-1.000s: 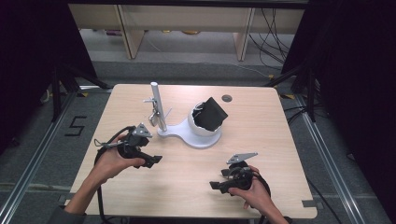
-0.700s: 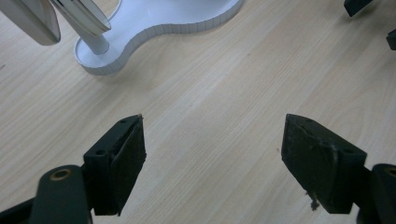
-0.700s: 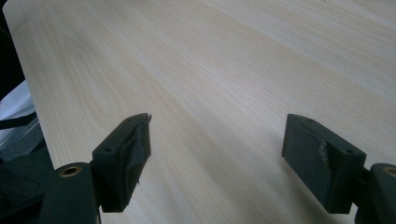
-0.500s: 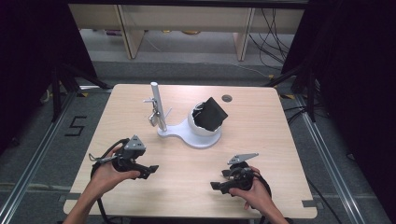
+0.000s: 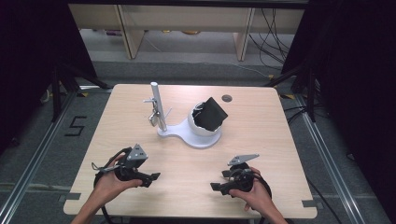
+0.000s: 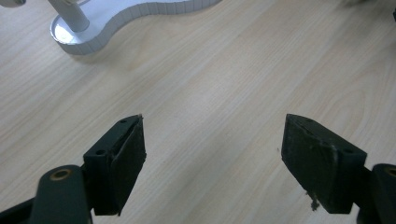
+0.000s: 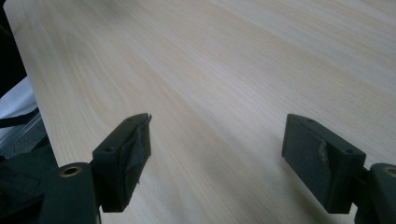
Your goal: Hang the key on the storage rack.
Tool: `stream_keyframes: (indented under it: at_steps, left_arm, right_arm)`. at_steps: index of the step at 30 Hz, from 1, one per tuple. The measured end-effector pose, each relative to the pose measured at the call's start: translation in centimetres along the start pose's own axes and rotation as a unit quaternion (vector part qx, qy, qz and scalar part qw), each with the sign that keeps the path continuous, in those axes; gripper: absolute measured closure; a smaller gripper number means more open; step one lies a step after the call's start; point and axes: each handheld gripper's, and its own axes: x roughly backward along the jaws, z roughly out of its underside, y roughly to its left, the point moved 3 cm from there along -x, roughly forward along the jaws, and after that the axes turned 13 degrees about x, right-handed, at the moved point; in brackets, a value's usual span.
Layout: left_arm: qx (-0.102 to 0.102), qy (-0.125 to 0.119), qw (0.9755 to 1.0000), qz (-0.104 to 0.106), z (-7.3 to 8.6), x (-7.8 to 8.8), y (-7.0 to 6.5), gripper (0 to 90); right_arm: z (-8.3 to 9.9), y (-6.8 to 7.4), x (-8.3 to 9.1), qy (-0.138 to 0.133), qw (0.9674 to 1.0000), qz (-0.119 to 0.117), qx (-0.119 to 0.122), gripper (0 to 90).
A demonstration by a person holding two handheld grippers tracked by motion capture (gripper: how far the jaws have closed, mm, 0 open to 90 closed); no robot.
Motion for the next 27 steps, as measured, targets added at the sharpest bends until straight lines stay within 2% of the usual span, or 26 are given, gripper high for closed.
stream_keyframes:
  at_steps: [1, 2, 4, 6, 8, 13, 14, 16, 17, 18, 19, 23, 27]
  left_arm:
    - [0.001, -0.001, 1.0000, 0.002, 0.1, 0.0, -0.1, 21.6]
    - [0.003, -0.001, 1.0000, 0.000, 0.3, 0.0, -0.2, 21.5]
    - [0.002, -0.002, 1.0000, 0.001, 0.5, -0.1, -0.3, 21.5]
    - [0.004, -0.005, 1.0000, 0.001, 1.0, -0.2, -0.5, 21.5]
    - [-0.002, -0.004, 1.0000, -0.003, 1.3, -0.4, -0.6, 21.5]
    - [0.004, 0.001, 1.0000, 0.003, 2.4, -0.8, -1.0, 21.6]
    - [0.001, 0.000, 1.0000, -0.002, 2.6, -0.9, -1.0, 21.6]
    - [0.011, 0.000, 0.9999, 0.003, 3.0, -1.0, -1.1, 21.6]
    - [0.001, -0.001, 1.0000, 0.000, 3.1, -1.0, -1.0, 21.6]
    - [0.007, -0.002, 1.0000, 0.000, 3.3, -1.1, -1.1, 21.6]
    - [0.000, -0.001, 1.0000, -0.002, 3.4, -1.1, -1.0, 21.6]
    - [0.009, -0.003, 1.0000, 0.002, 4.1, -0.9, -1.1, 21.5]
    - [0.006, -0.004, 1.0000, -0.003, 4.9, -0.9, -1.3, 21.6]
  right_arm:
    - [0.0, 0.3, 0.0, 0.002, 0.9999, -0.004, -0.013, 24.9]
    - [0.0, 0.0, 0.0, 0.000, 1.0000, 0.001, 0.001, 24.9]
    - [0.0, 0.1, 0.1, 0.007, 0.9999, 0.006, -0.005, 25.0]
    - [0.0, 0.0, 0.0, 0.005, 0.9999, 0.011, 0.002, 25.0]
    - [0.0, 0.0, 0.0, 0.005, 0.9999, 0.010, 0.003, 25.0]
    - [0.0, 0.0, 0.0, 0.006, 0.9999, 0.009, 0.004, 24.9]
    - [0.0, 0.2, 0.0, 0.008, 0.9999, 0.005, -0.005, 24.9]
    - [0.0, 0.1, 0.0, 0.006, 0.9999, 0.010, 0.007, 25.0]
    - [0.0, 0.2, 0.0, 0.006, 0.9999, 0.008, 0.003, 25.0]
    - [0.0, 0.3, 0.0, 0.007, 1.0000, 0.006, -0.002, 25.0]
    - [0.0, 0.2, -0.1, 0.005, 1.0000, 0.008, 0.002, 25.0]
    - [0.0, 0.2, -0.1, 0.004, 0.9999, 0.010, 0.002, 25.0]
    - [0.0, 0.3, -0.1, 0.004, 0.9999, 0.009, 0.001, 24.9]
